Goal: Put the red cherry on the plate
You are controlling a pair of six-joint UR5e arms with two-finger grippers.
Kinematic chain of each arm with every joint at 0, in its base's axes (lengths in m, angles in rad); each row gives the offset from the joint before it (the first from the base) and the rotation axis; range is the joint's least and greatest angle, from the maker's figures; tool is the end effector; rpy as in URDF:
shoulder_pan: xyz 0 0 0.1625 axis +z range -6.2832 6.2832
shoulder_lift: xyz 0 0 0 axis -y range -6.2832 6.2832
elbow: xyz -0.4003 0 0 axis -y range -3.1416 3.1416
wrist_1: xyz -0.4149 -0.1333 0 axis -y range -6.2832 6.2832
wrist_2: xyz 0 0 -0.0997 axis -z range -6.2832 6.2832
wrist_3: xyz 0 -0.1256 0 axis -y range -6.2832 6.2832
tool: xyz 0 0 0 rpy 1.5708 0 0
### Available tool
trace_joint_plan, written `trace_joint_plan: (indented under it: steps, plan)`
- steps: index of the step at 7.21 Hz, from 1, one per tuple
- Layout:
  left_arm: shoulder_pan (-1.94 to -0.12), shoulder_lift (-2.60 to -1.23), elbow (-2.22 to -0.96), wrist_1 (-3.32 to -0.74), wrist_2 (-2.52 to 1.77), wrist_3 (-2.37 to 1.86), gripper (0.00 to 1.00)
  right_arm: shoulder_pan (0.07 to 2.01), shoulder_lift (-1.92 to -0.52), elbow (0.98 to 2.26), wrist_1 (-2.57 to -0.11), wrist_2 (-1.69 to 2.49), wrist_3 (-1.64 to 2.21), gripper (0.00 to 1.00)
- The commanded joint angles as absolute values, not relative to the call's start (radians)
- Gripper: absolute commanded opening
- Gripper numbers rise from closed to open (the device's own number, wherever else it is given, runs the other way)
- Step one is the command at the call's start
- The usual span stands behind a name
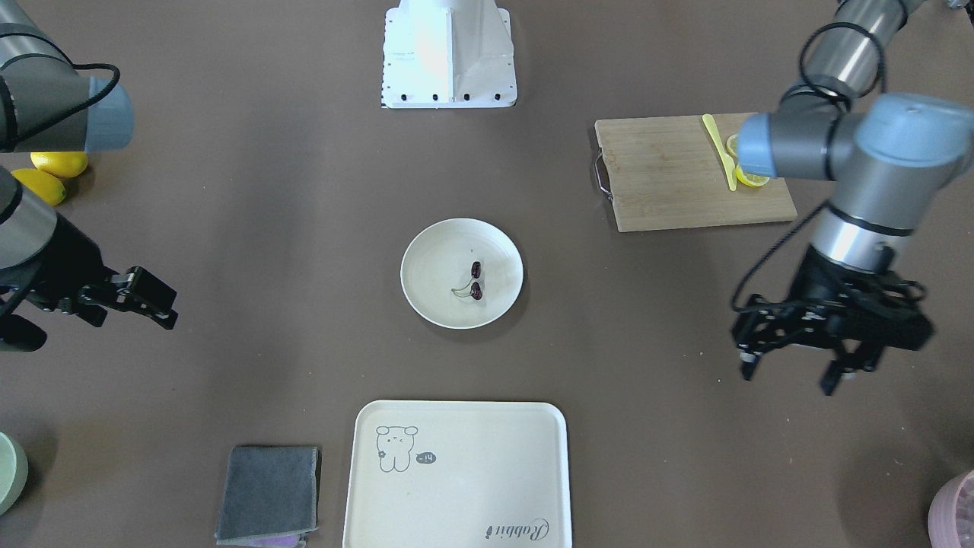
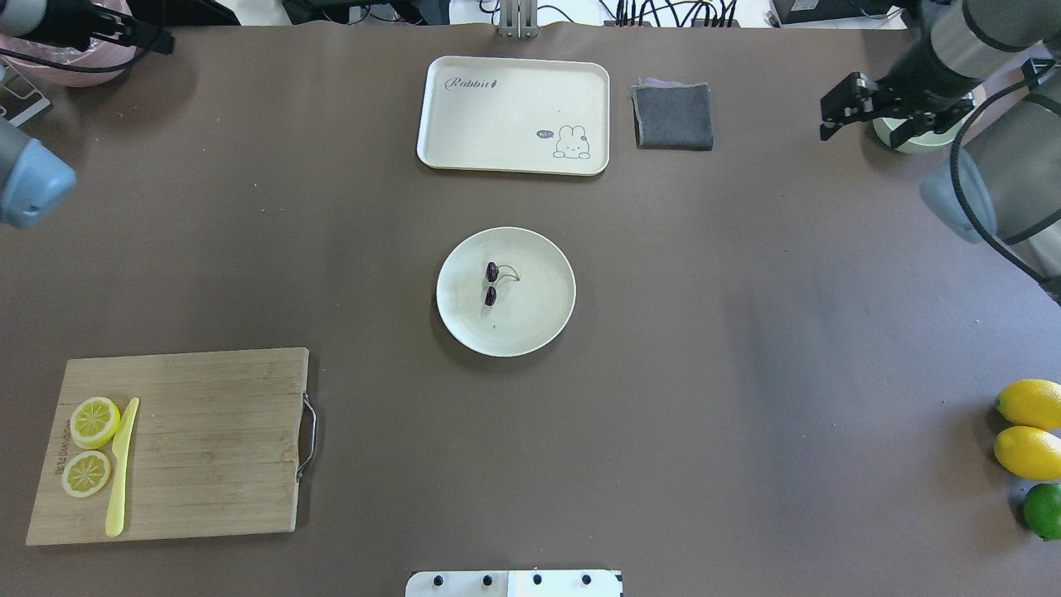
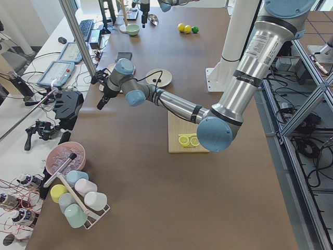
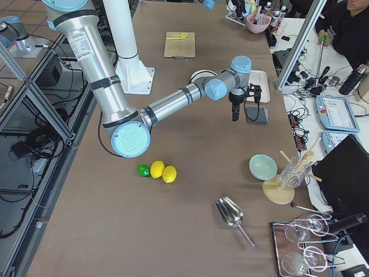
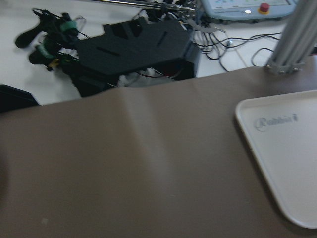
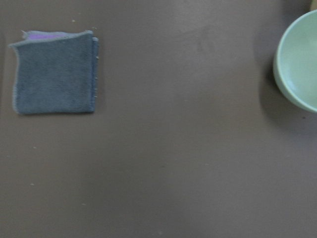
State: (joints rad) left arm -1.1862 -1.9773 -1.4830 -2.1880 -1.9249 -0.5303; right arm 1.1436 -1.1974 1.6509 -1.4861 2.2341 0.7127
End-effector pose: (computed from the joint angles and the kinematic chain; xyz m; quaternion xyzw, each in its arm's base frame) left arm 0.1818 -0.6883 0.3898 0.3289 0.3371 0.0153 0.8820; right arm -0.2206 -0.6196 0.3873 0.0423 -0.3999 0.0440 0.9145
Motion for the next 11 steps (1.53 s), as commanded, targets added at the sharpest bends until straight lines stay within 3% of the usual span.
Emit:
trace_joint_plan:
  steps: [1,4,6,9,11]
  plan:
    - [-1.255,-1.921,-1.470,-2.200,-1.933,-0.488,0.98,1.192,-1.278,1.634,-1.488,2.232,0.527,1.00]
    - [-1.432,-1.858,-1.337,-2.113,-2.004,-0.482,0.98,1.268,-1.373,1.628,-1.479,2.240,0.369,1.00]
    - [-1.523,-1.818,-1.335,-2.036,-2.161,-0.253,0.98,1.325,-1.446,1.628,-1.453,2.256,0.284,1.00]
    - [-1.601,-1.790,-1.376,-1.951,-2.439,-0.232,0.98,1.431,-1.529,1.621,-1.448,2.301,0.154,1.00]
    - [-1.600,-1.705,-1.475,-1.893,-2.441,-0.223,0.98,1.505,-1.575,1.621,-1.448,2.339,0.100,1.00]
